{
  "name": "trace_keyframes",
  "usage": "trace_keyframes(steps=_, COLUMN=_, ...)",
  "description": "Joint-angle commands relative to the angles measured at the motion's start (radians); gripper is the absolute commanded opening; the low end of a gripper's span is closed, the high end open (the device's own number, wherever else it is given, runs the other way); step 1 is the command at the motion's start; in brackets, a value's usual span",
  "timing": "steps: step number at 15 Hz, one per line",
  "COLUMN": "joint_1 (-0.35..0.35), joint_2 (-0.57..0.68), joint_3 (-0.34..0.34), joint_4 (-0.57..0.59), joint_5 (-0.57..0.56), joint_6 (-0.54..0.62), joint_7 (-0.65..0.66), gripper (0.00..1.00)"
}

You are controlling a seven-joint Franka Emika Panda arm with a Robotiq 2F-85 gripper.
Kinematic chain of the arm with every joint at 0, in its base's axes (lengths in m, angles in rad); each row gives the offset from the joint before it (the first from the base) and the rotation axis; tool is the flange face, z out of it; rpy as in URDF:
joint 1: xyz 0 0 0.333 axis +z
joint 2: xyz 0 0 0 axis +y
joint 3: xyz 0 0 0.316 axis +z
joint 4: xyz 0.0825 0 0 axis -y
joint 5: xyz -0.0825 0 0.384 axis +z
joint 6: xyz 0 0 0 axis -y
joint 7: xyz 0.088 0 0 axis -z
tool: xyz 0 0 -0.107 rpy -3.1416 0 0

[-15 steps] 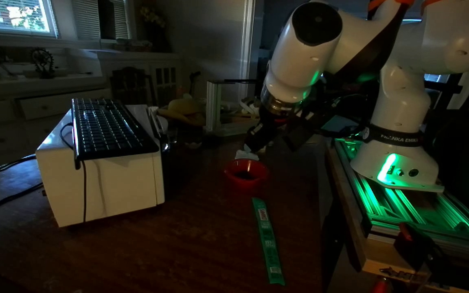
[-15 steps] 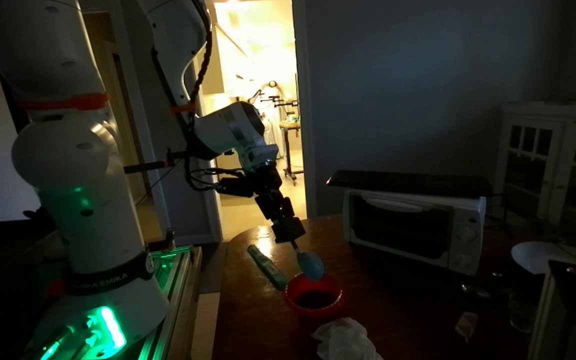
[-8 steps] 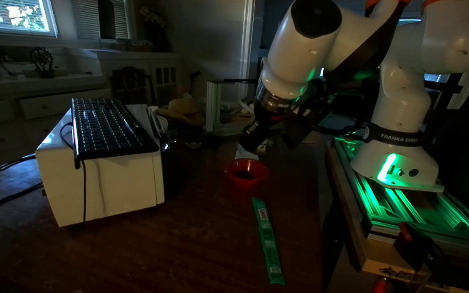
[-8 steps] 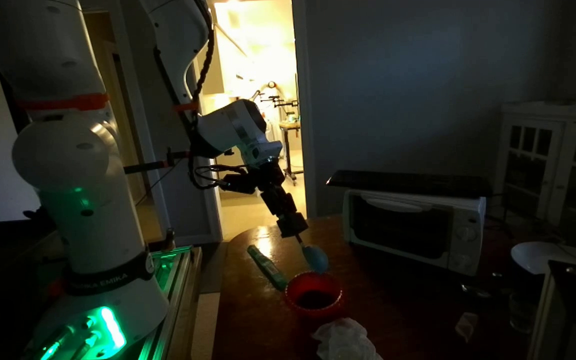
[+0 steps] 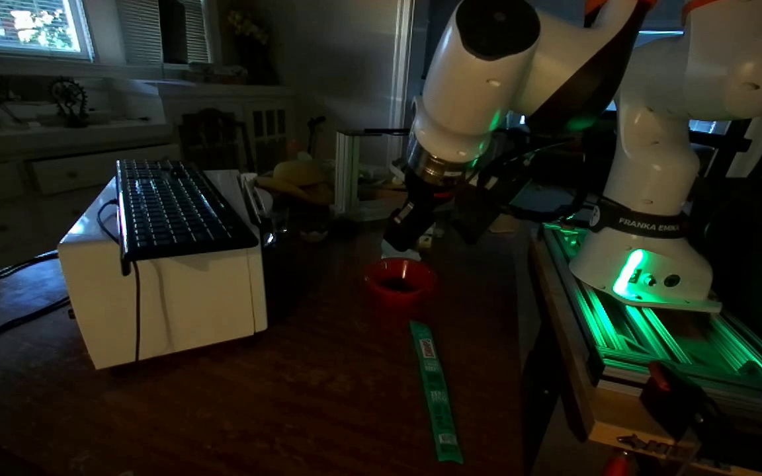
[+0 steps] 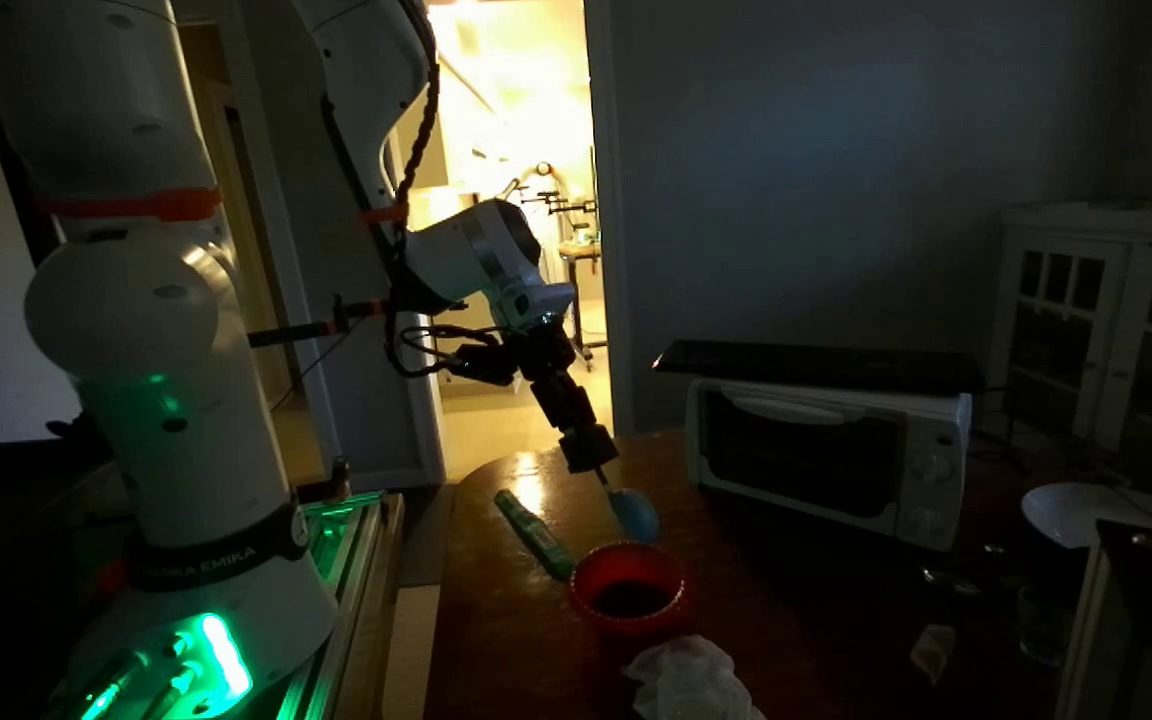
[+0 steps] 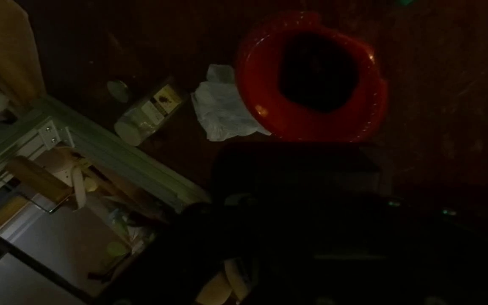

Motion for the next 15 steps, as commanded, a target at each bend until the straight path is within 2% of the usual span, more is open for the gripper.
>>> trace_keyframes(steps=1, joint_1=0.018, joint_2=0.051, joint_3=0.01, joint_4=0.047, joint_5=-0.001, joint_6=-0.159, joint_7=-0.004, gripper=0.22)
trace_keyframes(steps=2, joint_1=-0.012, joint_2=0.01, joint_3=-0.019, joint_4=0.004, joint_5=0.064, joint_6=0.099, joint_7=-0.066, gripper=0.22)
trace_keyframes(steps=3, joint_1=0.002, joint_2=0.024, joint_3=-0.009, joint_4=0.024, joint_5=0.032, joint_6=0.027, joint_7=-0.028, gripper=0.22)
trace_keyframes(steps=4, joint_1=0.018, joint_2=0.064, joint_3=0.002, joint_4=0.056, joint_5=-0.005, joint_6=-0.149, joint_7=-0.015, gripper=0.22)
trace_keyframes(steps=5, joint_1=-0.016, joint_2=0.02, joint_3=-0.026, joint_4=0.015, joint_5=0.074, joint_6=0.105, joint_7=-0.076, gripper=0.22)
trace_keyframes(steps=6, joint_1=-0.006, joint_2=0.038, joint_3=-0.02, joint_4=0.031, joint_5=0.039, joint_6=0.066, joint_7=-0.037, gripper=0.22)
trace_keyframes(steps=7, joint_1=0.014, joint_2=0.078, joint_3=-0.008, joint_4=0.066, joint_5=0.007, joint_6=-0.127, joint_7=-0.032, gripper=0.22)
trace_keyframes(steps=8, joint_1=-0.009, joint_2=0.051, joint_3=-0.025, joint_4=0.038, joint_5=0.068, joint_6=0.063, joint_7=-0.066, gripper=0.22)
trace_keyframes(steps=9, joint_1=-0.016, joint_2=0.037, joint_3=-0.03, joint_4=0.027, joint_5=0.073, joint_6=0.142, joint_7=-0.068, gripper=0.22)
trace_keyframes(steps=10, joint_1=0.012, joint_2=0.08, joint_3=-0.018, joint_4=0.068, joint_5=0.002, joint_6=-0.106, joint_7=-0.027, gripper=0.22)
trace_keyframes(steps=11, joint_1=-0.01, joint_2=0.061, joint_3=-0.032, joint_4=0.044, joint_5=0.06, joint_6=0.051, joint_7=-0.049, gripper=0.22)
trace_keyframes(steps=12, joint_1=0.018, joint_2=0.082, joint_3=-0.018, joint_4=0.073, joint_5=-0.03, joint_6=-0.135, joint_7=0.002, gripper=0.22)
trace_keyframes(steps=13, joint_1=0.014, joint_2=0.089, joint_3=-0.023, joint_4=0.075, joint_5=-0.029, joint_6=-0.175, joint_7=-0.019, gripper=0.22)
trace_keyframes(steps=14, joint_1=-0.022, joint_2=0.044, joint_3=-0.041, joint_4=0.035, joint_5=0.052, joint_6=0.053, joint_7=-0.067, gripper=0.22)
trace_keyframes(steps=15, joint_1=0.022, joint_2=0.09, joint_3=-0.019, joint_4=0.083, joint_5=-0.045, joint_6=-0.223, joint_7=-0.004, gripper=0.22)
